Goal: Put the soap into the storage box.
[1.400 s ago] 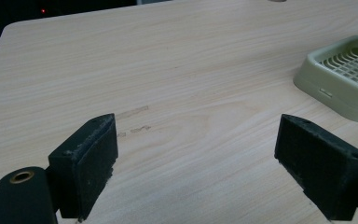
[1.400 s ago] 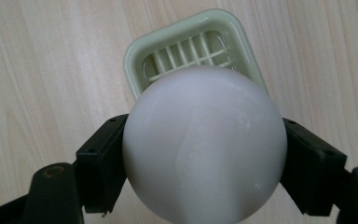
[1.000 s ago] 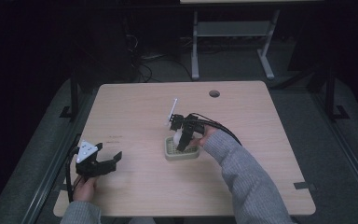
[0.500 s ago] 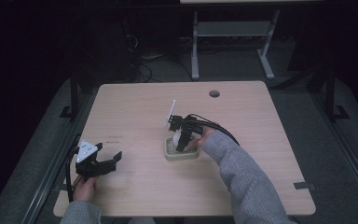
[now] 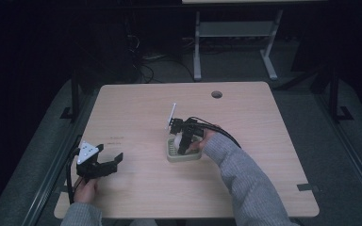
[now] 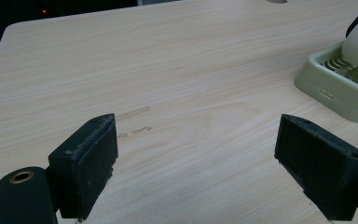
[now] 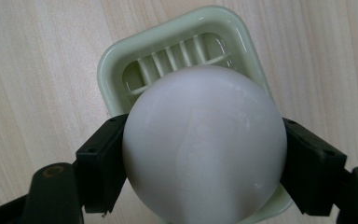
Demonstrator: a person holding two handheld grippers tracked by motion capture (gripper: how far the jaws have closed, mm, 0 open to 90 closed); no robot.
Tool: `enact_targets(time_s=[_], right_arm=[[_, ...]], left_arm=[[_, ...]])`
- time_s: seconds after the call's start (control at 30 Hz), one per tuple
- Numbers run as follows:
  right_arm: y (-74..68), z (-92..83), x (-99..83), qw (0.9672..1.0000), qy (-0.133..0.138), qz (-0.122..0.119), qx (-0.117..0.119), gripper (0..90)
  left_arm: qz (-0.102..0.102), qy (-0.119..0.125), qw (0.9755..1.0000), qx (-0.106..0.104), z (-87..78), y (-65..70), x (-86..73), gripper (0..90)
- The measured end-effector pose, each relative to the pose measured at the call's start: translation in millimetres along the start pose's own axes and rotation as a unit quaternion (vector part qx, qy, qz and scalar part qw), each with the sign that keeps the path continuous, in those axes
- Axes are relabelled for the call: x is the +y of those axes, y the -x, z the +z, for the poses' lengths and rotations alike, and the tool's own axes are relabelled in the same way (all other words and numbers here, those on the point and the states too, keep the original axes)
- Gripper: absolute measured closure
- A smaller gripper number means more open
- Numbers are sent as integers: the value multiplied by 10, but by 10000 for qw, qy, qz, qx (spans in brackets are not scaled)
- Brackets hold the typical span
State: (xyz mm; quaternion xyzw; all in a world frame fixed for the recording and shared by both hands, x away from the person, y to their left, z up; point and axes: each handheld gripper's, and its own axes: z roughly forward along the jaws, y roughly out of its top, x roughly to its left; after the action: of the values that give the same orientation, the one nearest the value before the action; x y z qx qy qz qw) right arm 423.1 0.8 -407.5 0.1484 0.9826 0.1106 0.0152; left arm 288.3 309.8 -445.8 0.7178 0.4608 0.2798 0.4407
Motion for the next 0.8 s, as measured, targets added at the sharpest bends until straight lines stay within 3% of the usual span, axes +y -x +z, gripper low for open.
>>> enact_targets(time_s=[0.8], right_arm=[[11, 65, 13, 10000, -6, -3, -37, 237]], left_arm=[[1, 9, 10000, -10, -5, -7, 2, 128]])
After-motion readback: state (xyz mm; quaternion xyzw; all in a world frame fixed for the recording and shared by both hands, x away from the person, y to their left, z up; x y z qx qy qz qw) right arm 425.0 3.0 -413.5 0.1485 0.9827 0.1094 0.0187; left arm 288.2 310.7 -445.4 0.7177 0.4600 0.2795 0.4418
